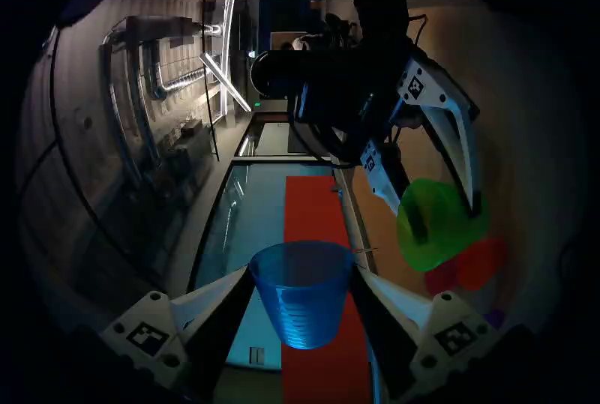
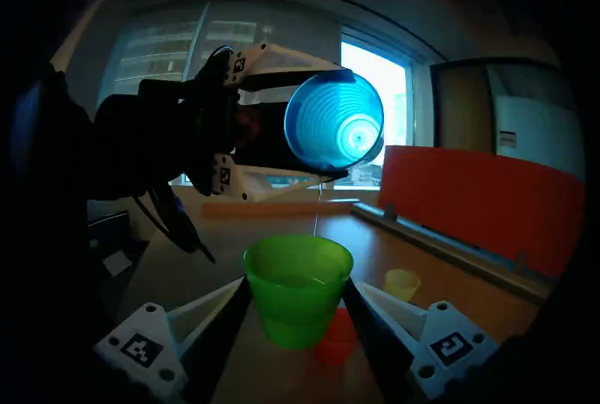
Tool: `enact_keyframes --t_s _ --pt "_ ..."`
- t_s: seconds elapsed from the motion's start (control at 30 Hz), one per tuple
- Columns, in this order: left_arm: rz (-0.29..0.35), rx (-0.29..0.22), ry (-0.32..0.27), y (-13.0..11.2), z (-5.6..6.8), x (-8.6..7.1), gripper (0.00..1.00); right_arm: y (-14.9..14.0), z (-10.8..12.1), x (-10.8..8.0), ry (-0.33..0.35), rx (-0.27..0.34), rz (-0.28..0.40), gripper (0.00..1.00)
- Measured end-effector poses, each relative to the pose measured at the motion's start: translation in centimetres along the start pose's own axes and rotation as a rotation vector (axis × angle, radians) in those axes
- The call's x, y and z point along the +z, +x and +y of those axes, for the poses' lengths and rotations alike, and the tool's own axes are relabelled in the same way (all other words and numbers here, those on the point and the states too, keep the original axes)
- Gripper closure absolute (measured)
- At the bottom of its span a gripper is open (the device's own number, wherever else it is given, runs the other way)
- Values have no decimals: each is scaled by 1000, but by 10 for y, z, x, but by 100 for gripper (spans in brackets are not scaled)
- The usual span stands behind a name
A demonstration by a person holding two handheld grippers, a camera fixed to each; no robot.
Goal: Pour water
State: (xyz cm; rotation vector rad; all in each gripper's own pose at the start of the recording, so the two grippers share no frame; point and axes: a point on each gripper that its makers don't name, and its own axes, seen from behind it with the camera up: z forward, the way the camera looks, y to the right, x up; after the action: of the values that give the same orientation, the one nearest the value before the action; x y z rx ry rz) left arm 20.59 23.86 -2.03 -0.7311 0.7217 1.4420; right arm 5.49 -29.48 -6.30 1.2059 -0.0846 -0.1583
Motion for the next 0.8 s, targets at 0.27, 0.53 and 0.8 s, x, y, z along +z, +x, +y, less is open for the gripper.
enact_keyframes --t_s 0.27,0.53,0.8 --pt "5 -2 -3 2 1 0 13 -2 0 1 -1 2 -1 13" --pt "4 1 -5 2 2 1 13 -1 0 -1 -2 3 1 13" --pt "2 -8 -1 1 0 1 13 -1 -2 -1 2 3 2 13"
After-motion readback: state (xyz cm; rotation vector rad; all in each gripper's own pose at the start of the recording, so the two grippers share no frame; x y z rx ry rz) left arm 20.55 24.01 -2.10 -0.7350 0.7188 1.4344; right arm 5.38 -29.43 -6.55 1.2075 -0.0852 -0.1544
